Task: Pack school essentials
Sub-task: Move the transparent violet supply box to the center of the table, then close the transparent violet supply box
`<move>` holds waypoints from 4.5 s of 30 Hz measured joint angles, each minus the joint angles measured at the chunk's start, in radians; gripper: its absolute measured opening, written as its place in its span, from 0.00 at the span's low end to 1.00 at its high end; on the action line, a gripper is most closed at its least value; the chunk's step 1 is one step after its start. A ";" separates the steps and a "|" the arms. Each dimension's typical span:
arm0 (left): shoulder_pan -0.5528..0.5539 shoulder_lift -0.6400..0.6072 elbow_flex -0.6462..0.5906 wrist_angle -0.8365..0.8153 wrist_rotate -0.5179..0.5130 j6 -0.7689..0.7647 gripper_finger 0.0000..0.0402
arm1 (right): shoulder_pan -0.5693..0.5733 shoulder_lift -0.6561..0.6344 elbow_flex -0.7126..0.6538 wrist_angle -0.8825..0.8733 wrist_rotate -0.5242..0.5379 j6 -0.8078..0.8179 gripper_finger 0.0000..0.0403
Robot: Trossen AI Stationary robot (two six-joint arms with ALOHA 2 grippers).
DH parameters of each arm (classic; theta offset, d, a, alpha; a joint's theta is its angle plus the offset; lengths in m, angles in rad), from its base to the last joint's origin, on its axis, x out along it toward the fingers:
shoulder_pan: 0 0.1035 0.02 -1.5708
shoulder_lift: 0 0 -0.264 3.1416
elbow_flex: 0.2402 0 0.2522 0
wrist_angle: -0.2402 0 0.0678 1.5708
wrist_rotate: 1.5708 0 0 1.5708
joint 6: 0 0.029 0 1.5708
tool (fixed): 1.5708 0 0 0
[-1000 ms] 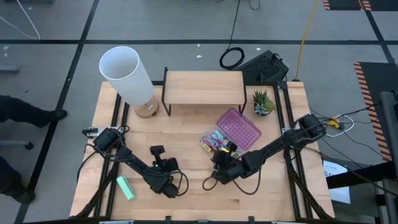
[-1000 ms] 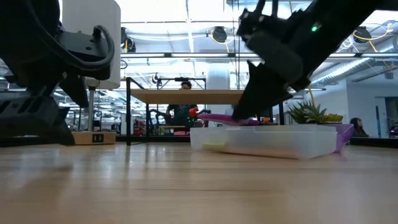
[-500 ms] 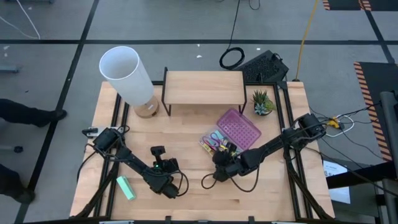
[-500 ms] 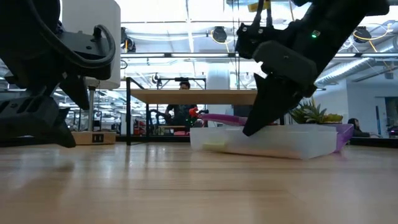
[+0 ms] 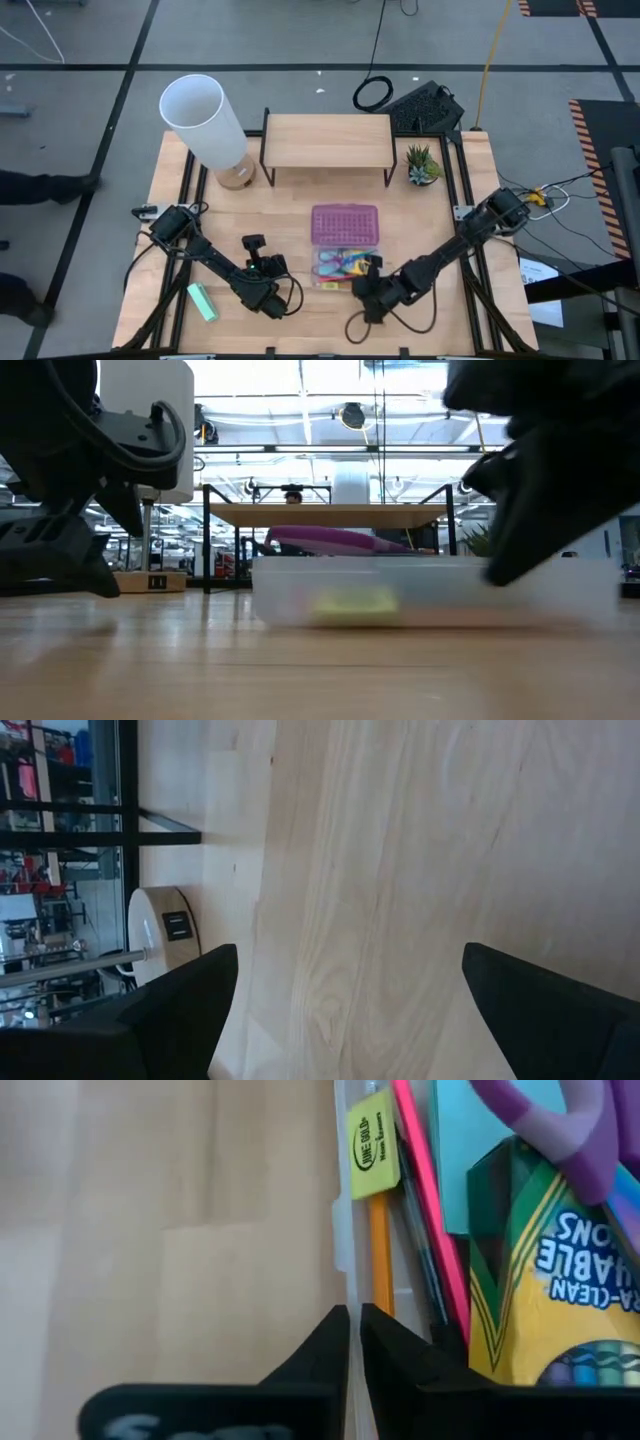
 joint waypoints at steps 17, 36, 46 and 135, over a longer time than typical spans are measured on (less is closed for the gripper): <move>0.003 0.000 0.000 -0.088 0.028 -0.055 0.97 | -0.035 -0.223 -0.004 -0.023 0.209 0.139 0.44; 0.030 0.000 0.000 0.046 0.017 -0.001 0.97 | -0.438 -0.331 -0.269 -0.214 0.212 0.448 0.48; 0.052 0.000 0.000 0.052 0.014 0.001 0.97 | -0.469 -0.331 -0.308 -0.186 0.214 0.408 0.46; 0.209 -0.265 -0.265 1.594 0.412 1.222 0.97 | -0.059 -0.658 -0.444 0.338 0.818 -0.019 0.52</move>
